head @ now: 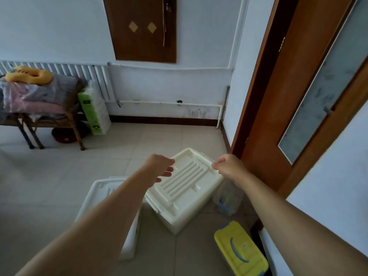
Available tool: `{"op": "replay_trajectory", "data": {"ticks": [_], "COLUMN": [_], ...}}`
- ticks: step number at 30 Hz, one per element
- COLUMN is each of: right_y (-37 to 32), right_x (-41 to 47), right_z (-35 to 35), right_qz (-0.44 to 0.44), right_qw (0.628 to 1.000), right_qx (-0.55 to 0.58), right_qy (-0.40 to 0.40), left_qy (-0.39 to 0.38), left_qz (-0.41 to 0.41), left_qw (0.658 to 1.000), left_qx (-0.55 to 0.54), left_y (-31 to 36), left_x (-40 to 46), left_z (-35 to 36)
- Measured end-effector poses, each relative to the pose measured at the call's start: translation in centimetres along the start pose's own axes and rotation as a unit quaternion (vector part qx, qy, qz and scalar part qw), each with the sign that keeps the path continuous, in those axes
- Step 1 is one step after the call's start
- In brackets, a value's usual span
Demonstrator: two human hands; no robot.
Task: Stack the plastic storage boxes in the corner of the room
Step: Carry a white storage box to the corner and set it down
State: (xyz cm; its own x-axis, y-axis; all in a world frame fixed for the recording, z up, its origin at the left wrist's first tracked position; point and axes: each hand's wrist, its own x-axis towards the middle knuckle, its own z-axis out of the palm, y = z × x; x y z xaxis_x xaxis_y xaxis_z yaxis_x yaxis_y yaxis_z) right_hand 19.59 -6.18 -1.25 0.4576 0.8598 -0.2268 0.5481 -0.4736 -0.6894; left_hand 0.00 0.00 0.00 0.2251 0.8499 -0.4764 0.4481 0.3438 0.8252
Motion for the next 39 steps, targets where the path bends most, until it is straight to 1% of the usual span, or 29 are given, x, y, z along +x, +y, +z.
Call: {"op": "replay_trajectory", "data": {"ticks": [12,19,25,34,37,39], "right_y": [1.8,2.1,2.0,1.0,1.8,2.6], "right_x": [3.1,6.5,11.5,21.4,24.2,25.7], "right_z": [0.6,3.2,7.5,14.4,16.7,17.9], "right_qz": [0.009,0.031,0.077,0.170,0.203,0.223], "right_qw": [1.000,0.999,0.995,0.985,0.979,0.974], "right_qx": [-0.009,-0.022,-0.028,-0.017,-0.002,0.007], "right_qy": [-0.026,-0.031,-0.054,-0.021,-0.025,-0.027], "left_qy": [0.025,0.028,0.004,-0.063,-0.077,-0.075], "left_qz": [-0.049,-0.082,-0.107,-0.088,-0.068,-0.077], "left_qw": [0.998,0.996,0.994,0.992,0.991,0.990], "left_qx": [-0.006,-0.010,-0.002,0.060,0.089,0.086], "left_y": [-0.9,-3.3,-4.4,-3.9,-4.5,-5.2], "left_x": [2.7,6.5,13.4,27.8,32.2,34.5], "left_z": [2.3,2.0,0.2,-4.2,-4.5,-4.1]}}
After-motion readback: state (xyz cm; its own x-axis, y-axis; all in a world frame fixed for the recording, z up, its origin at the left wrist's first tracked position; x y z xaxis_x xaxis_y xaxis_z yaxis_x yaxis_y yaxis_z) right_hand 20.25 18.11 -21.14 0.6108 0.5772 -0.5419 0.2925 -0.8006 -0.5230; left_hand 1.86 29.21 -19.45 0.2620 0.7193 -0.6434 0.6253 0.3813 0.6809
